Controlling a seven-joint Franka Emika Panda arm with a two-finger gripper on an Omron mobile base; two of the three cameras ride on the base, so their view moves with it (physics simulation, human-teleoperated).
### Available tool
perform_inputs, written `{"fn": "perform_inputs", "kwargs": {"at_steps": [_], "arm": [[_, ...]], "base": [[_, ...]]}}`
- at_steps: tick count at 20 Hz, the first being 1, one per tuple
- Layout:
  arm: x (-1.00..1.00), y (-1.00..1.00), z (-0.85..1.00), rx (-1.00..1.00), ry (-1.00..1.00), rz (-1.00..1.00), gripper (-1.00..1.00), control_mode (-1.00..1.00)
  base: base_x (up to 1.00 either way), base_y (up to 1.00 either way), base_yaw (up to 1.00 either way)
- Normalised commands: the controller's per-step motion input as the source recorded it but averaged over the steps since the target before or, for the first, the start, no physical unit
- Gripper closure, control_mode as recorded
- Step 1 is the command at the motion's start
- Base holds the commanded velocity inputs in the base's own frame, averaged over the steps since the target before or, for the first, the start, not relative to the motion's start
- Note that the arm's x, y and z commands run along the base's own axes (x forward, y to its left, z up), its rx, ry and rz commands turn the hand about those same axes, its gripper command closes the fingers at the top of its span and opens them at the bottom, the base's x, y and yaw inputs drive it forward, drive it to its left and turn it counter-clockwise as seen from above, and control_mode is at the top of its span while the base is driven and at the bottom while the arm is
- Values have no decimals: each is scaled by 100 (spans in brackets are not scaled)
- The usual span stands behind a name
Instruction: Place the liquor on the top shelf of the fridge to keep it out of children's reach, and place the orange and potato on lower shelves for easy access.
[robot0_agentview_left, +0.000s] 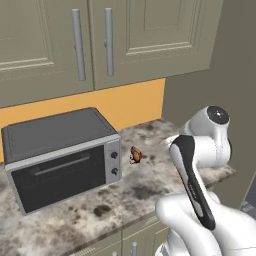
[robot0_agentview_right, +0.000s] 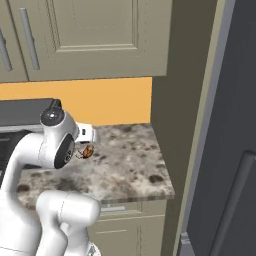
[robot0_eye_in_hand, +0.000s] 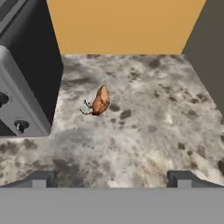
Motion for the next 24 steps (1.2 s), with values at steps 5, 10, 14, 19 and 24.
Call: {"fn": "perform_inputs", "kwargs": {"at_steps": [5, 10, 14, 19, 24], "arm": [[57, 0, -54, 25, 4, -1, -100, -100], [48, 9, -23, 24, 10, 0, -100, -100], [47, 32, 0, 7, 20, 0, -100, -100], [46, 27, -1, 0, 24, 0, -100, -100], [46, 0, -16, 0, 12, 0, -100, -100]], "base": [[0, 0, 0], [0, 0, 0], [0, 0, 0], [0, 0, 0], [0, 0, 0]]}}
